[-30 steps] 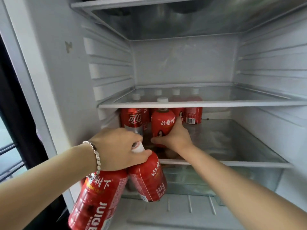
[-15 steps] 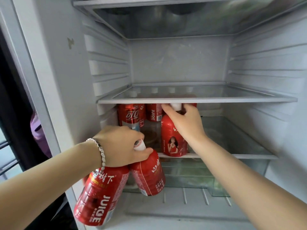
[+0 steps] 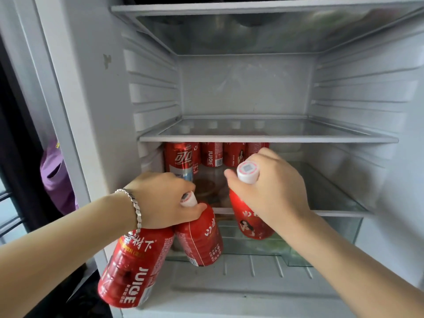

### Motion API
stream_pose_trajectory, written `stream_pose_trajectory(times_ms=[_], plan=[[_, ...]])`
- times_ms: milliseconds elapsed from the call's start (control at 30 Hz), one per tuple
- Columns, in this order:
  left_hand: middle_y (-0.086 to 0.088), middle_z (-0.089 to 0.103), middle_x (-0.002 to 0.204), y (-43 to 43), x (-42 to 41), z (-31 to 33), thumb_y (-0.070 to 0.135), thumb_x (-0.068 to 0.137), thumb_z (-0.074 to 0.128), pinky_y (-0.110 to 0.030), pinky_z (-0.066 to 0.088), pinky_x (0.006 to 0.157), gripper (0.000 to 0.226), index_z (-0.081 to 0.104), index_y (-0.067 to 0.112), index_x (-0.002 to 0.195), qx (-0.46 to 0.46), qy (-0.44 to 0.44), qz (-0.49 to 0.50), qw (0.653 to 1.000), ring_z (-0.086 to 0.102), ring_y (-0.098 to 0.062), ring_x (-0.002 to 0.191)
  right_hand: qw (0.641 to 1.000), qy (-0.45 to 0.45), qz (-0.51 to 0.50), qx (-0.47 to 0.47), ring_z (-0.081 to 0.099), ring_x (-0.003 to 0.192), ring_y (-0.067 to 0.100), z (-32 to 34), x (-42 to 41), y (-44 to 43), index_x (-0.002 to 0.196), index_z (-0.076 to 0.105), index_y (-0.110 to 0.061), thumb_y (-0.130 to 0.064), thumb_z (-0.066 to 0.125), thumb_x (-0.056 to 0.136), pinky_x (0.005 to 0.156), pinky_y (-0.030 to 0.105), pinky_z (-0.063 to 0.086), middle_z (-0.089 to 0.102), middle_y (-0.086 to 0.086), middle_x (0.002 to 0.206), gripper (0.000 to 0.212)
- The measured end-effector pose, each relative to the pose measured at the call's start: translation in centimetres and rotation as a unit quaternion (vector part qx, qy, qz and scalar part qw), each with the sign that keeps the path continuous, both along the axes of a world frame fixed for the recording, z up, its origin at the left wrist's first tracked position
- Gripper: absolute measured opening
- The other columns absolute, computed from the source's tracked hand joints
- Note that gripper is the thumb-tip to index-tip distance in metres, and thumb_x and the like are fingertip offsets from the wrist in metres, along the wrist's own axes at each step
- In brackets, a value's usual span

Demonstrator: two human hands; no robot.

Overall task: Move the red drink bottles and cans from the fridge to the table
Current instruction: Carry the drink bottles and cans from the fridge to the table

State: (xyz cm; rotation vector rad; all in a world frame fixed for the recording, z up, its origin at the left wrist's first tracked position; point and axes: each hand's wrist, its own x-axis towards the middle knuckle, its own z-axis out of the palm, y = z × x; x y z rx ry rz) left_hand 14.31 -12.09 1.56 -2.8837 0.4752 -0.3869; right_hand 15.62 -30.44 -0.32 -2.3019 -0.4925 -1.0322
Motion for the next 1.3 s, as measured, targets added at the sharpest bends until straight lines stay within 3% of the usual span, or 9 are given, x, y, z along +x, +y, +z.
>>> stream_pose_trajectory(times_ms=[167, 333, 600, 733, 833, 933, 1100, 1200, 1300], plan=[[0.005, 0.064, 0.099, 0.5, -0.8, -0.3, 0.067, 0.085, 0.032, -0.022, 0.039, 0.071, 0.046, 0.054, 0.028, 0.098, 0.030, -0.018, 0.008, 0.999, 0.060, -0.015, 0.088, 0.977, 0.102, 0.003, -0.189, 0.050, 0.072, 0.014, 1.6, -1.4, 1.6, 0.059, 0.039, -0.024, -0.057, 0.059, 0.077, 0.051, 0.024, 0.030, 0.047, -0.009, 0.076, 0.043], [0.004, 0.065, 0.097, 1.5, -2.4, -0.9, 0.067, 0.086, 0.030, -0.026, 0.042, 0.073, 0.047, 0.052, 0.026, 0.095, 0.039, -0.016, 0.029, 0.999, 0.063, -0.019, 0.092, 0.945, 0.083, 0.012, -0.315, 0.060, 0.094, 0.027, 0.5, -2.0, 3.7, 0.094, 0.060, -0.019, -0.046, 0.050, 0.088, 0.062, 0.028, 0.029, 0.059, 0.001, 0.098, 0.030], [-0.001, 0.066, 0.095, 4.3, -10.1, -3.1, 0.066, 0.087, 0.031, -0.028, 0.041, 0.073, 0.048, 0.053, 0.024, 0.098, 0.048, -0.039, 0.136, 0.989, 0.064, -0.025, 0.091, 0.920, 0.046, 0.079, -0.380, 0.060, 0.103, 0.030, -0.7, -4.4, 6.3, 0.102, 0.063, -0.015, -0.042, 0.045, 0.090, 0.068, 0.030, 0.032, 0.063, 0.003, 0.110, 0.034], [0.003, 0.052, 0.072, 4.6, -16.5, -4.5, 0.065, 0.087, 0.029, -0.028, 0.041, 0.071, 0.041, 0.041, 0.026, 0.083, 0.011, -0.046, 0.230, 0.972, 0.059, -0.021, 0.078, 0.907, 0.010, 0.172, -0.384, 0.059, 0.107, 0.031, -1.4, -7.3, 8.3, 0.106, 0.062, -0.015, -0.042, 0.043, 0.091, 0.072, 0.030, 0.036, 0.063, 0.006, 0.113, 0.036], [0.006, 0.040, 0.063, 4.0, -22.9, -5.6, 0.064, 0.088, 0.028, -0.027, 0.037, 0.067, 0.042, 0.041, 0.025, 0.083, 0.000, -0.031, 0.323, 0.946, 0.048, -0.020, 0.068, 0.877, -0.034, 0.277, -0.392, 0.061, 0.102, 0.030, -1.9, -11.1, 10.2, 0.102, 0.063, -0.016, -0.042, 0.041, 0.092, 0.075, 0.031, 0.042, 0.065, 0.005, 0.108, 0.035], [0.004, 0.053, 0.071, 3.5, -28.9, -6.3, 0.063, 0.088, 0.028, -0.027, 0.035, 0.066, 0.048, 0.050, 0.021, 0.093, 0.028, -0.001, 0.396, 0.918, 0.055, -0.023, 0.073, 0.848, -0.068, 0.377, -0.366, 0.063, 0.095, 0.028, -2.9, -15.4, 11.9, 0.095, 0.064, -0.016, -0.044, 0.046, 0.090, 0.067, 0.029, 0.035, 0.067, 0.002, 0.099, 0.035], [-0.002, 0.067, 0.093, 1.8, -40.8, -7.1, 0.060, 0.089, 0.031, -0.028, 0.035, 0.067, 0.047, 0.054, 0.020, 0.099, 0.040, 0.031, 0.517, 0.855, 0.063, -0.024, 0.086, 0.797, -0.148, 0.469, -0.350, 0.050, 0.028, 0.017, -4.3, -25.3, 15.0, 0.038, 0.052, -0.018, -0.049, 0.084, 0.034, 0.037, 0.014, 0.026, 0.050, -0.004, 0.035, 0.045], [-0.001, 0.068, 0.098, 0.1, -48.5, -7.3, 0.060, 0.090, 0.030, -0.027, 0.039, 0.068, 0.050, 0.055, 0.019, 0.104, 0.047, 0.029, 0.579, 0.814, 0.064, -0.022, 0.087, 0.749, -0.170, 0.529, -0.361, 0.055, 0.034, 0.017, -4.5, -32.6, 15.7, 0.045, 0.057, -0.017, -0.049, 0.083, 0.042, 0.039, 0.016, 0.037, 0.056, -0.003, 0.041, 0.042], [-0.003, 0.068, 0.102, -2.9, -57.3, -8.0, 0.058, 0.090, 0.032, -0.027, 0.044, 0.073, 0.049, 0.054, 0.018, 0.106, 0.041, 0.030, 0.655, 0.754, 0.065, -0.024, 0.090, 0.674, -0.208, 0.609, -0.362, 0.068, 0.083, 0.025, -5.8, -41.2, 16.3, 0.093, 0.066, -0.014, -0.051, 0.054, 0.084, 0.064, 0.025, 0.040, 0.071, 0.004, 0.092, 0.041]])
